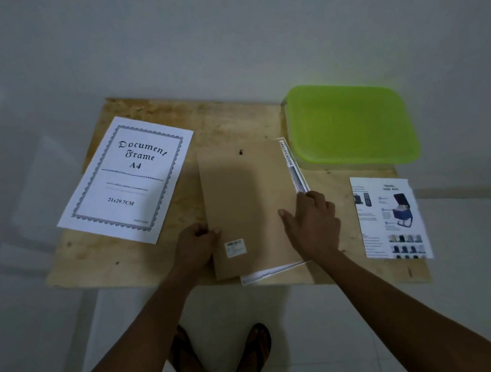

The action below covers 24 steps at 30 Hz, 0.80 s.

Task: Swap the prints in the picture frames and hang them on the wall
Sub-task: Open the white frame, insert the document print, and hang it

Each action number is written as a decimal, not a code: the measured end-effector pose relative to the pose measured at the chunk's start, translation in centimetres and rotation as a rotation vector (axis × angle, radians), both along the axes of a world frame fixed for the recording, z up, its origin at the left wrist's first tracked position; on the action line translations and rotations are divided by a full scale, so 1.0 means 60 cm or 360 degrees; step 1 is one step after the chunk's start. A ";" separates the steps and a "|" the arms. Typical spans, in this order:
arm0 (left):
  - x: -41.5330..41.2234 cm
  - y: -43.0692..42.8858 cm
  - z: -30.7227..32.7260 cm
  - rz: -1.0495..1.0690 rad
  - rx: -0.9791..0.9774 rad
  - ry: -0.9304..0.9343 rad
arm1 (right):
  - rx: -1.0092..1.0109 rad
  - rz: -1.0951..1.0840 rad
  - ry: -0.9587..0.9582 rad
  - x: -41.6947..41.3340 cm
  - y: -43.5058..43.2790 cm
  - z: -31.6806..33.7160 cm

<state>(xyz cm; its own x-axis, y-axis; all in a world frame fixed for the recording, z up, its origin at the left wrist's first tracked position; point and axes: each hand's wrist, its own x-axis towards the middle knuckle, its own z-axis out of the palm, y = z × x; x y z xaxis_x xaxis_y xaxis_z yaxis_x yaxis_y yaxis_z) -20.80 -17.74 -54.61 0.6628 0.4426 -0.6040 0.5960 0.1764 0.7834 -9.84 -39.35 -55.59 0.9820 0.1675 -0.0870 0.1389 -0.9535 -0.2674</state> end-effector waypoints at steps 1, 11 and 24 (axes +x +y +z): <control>0.000 0.003 0.000 0.0040 -0.0027 0.0005 | 0.0000 -0.0017 0.0001 -0.003 0.003 -0.003; -0.022 0.065 0.029 0.0053 0.0109 -0.0082 | 0.0204 -0.0061 0.0144 -0.057 0.037 0.017; -0.078 0.108 0.086 -0.0160 -0.0292 -0.0348 | 0.1128 -0.0700 0.0321 -0.120 0.086 0.117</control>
